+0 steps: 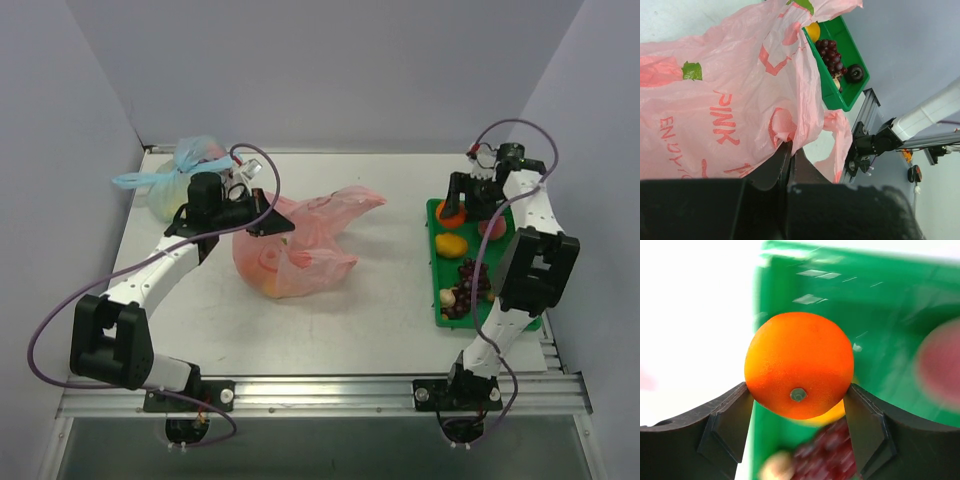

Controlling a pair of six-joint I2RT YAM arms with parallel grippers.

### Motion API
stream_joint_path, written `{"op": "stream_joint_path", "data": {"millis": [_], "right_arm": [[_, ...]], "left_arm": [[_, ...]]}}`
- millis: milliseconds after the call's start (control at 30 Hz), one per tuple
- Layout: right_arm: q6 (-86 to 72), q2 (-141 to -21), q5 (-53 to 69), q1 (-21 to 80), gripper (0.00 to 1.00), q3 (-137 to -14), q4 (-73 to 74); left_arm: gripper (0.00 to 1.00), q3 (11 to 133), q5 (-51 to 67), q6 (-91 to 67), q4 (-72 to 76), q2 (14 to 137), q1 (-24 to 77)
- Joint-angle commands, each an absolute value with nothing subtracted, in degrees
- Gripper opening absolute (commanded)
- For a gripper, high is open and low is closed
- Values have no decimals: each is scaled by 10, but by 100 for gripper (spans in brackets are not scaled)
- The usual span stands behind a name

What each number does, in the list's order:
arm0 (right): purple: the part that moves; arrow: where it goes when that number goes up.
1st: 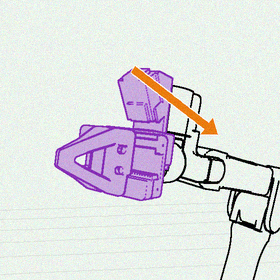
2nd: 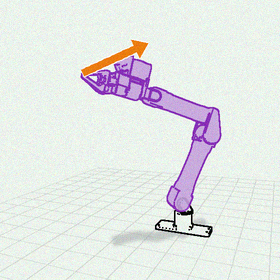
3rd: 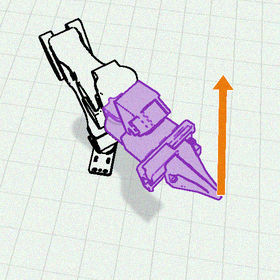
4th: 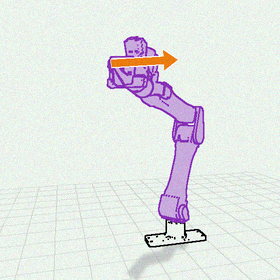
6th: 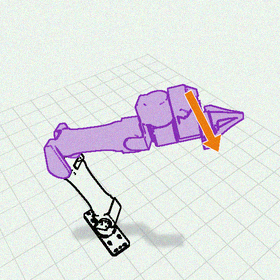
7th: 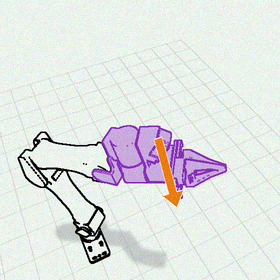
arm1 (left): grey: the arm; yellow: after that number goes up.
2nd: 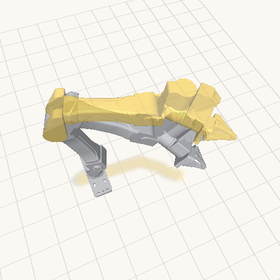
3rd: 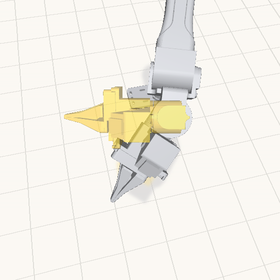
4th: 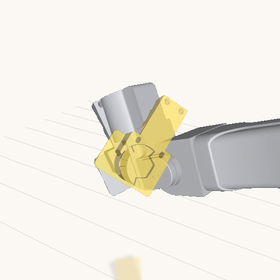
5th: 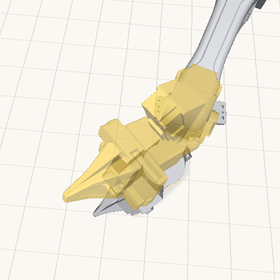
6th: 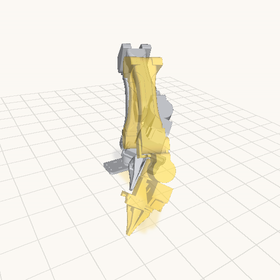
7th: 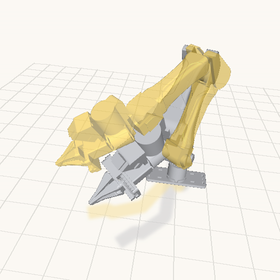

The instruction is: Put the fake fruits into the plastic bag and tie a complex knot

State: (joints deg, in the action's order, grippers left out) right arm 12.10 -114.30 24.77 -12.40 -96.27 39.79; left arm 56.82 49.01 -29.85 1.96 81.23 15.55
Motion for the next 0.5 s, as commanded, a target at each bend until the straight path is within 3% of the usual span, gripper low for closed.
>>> {"op": "stream_joint_path", "data": {"millis": [0, 267, 467], "right_arm": [[82, -982, 427, -109, 41, -914, 437], [53, -886, 493, 73, 34, -812, 414], [-14, -909, 454, 169, 32, -844, 321]], "left_arm": [[0, 594, 505, -324, 55, 808, 149], [0, 570, 512, -405, 134, 807, 149], [0, 560, 522, -396, 139, 799, 157]]}}
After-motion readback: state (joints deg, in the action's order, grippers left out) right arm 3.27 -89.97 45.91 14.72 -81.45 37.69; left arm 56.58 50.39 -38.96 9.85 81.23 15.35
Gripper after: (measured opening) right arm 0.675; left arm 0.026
